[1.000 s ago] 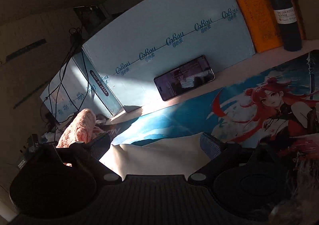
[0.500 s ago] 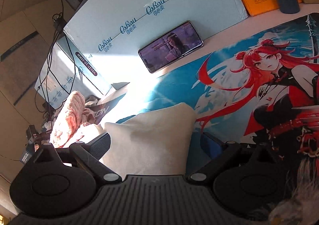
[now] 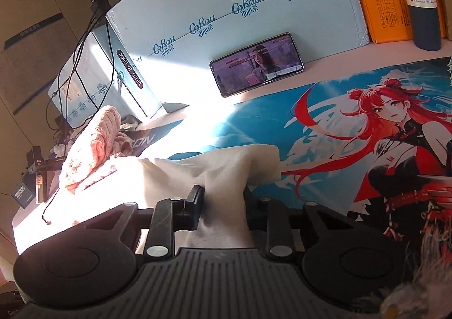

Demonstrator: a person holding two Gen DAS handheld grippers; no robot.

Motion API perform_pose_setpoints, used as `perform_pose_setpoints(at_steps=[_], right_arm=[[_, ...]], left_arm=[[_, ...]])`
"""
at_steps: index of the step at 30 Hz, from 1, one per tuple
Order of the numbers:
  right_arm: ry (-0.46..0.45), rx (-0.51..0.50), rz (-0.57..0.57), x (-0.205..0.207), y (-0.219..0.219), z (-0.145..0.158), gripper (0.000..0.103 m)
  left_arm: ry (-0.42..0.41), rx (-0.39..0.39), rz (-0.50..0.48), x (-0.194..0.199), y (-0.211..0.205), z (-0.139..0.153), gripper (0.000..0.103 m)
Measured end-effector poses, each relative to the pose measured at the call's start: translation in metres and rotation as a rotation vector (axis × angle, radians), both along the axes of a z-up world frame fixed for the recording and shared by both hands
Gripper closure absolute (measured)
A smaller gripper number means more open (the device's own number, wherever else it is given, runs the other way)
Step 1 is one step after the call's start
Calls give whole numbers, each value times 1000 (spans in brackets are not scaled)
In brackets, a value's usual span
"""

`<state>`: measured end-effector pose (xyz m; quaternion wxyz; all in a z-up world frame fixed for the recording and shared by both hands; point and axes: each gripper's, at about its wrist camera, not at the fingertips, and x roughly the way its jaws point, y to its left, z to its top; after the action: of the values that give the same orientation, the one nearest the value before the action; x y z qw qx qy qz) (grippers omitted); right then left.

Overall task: Fold clothes
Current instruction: 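Grasp the folded shirt with both grippers and lift it off the mousepad, then carry the folded shirt onto the dark clothes pile and open both grippers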

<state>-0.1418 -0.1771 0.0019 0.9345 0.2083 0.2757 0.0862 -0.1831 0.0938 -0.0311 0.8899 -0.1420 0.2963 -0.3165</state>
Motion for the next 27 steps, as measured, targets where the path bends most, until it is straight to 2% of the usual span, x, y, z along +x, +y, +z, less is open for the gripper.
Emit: perform_pose_setpoints(at_steps=[1, 5, 11, 19, 27], right_arm=[[-24, -9, -1, -4, -1, 4, 86], [-117, -24, -18, -21, -14, 24, 88], [-262, -82, -142, -53, -61, 61, 88], [-375, -209, -399, -98, -157, 98, 88], [-410, -359, -688, -120, -252, 118, 88]], left_arm=[[-2, -10, -26, 3, -1, 0, 82], [-97, -3, -90, 3, -20, 20, 83], [-244, -6, -235, 12, -77, 51, 83], [-418, -2, -479, 36, -205, 81, 83], [-535, -50, -659, 57, -346, 93, 83]])
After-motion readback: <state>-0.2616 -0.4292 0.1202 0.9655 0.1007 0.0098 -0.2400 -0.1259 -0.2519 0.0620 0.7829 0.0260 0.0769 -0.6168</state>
